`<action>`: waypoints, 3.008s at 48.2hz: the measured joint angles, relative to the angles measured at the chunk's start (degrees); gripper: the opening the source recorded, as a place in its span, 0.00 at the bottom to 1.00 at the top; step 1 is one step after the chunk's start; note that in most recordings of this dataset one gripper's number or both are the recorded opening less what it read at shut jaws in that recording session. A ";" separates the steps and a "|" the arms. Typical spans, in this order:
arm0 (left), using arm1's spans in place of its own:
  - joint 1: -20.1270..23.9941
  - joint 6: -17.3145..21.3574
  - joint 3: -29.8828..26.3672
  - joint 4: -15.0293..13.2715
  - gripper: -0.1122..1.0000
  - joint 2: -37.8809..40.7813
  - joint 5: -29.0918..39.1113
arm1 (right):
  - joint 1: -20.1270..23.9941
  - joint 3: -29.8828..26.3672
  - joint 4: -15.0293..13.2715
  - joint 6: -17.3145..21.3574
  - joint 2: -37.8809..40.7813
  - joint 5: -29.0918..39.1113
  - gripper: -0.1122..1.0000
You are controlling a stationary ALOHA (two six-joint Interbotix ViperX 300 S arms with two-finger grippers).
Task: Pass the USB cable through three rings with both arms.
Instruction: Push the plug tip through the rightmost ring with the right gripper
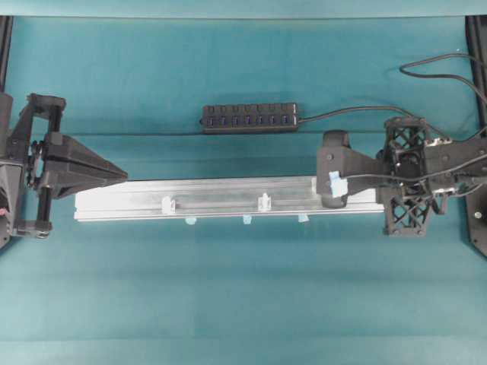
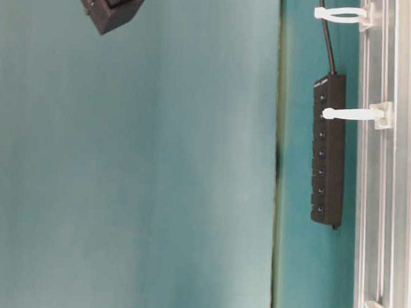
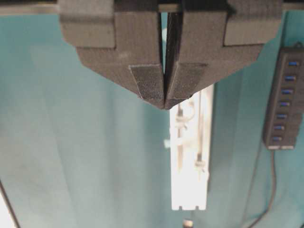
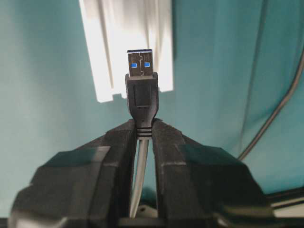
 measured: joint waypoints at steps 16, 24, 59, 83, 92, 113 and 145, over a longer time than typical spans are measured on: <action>0.00 -0.09 0.00 -0.09 0.12 0.00 -0.18 | -1.32 3.96 -0.62 0.00 0.09 -7.21 0.05; 0.00 -0.09 -0.09 -0.09 0.12 0.09 -0.18 | -2.64 6.86 -0.62 0.00 0.18 -12.30 0.05; 0.26 -0.09 -0.18 0.00 0.12 0.35 -0.26 | -5.63 7.56 -0.62 -2.11 5.45 -23.03 0.05; 0.44 -0.09 -0.18 -0.09 0.12 0.35 -0.18 | -5.63 5.45 -0.70 -2.99 7.91 -26.63 0.05; 0.44 -0.09 -0.18 -0.09 0.12 0.44 -0.18 | -5.63 5.45 -0.70 -3.08 8.00 -29.00 0.05; 0.44 -0.09 -0.26 -0.09 0.12 0.44 -0.18 | -5.54 5.36 -0.70 -3.08 8.00 -31.11 0.05; 2.29 -0.09 -4.31 0.00 0.12 13.27 -9.14 | -5.80 8.35 -0.53 -2.20 6.33 -36.65 0.05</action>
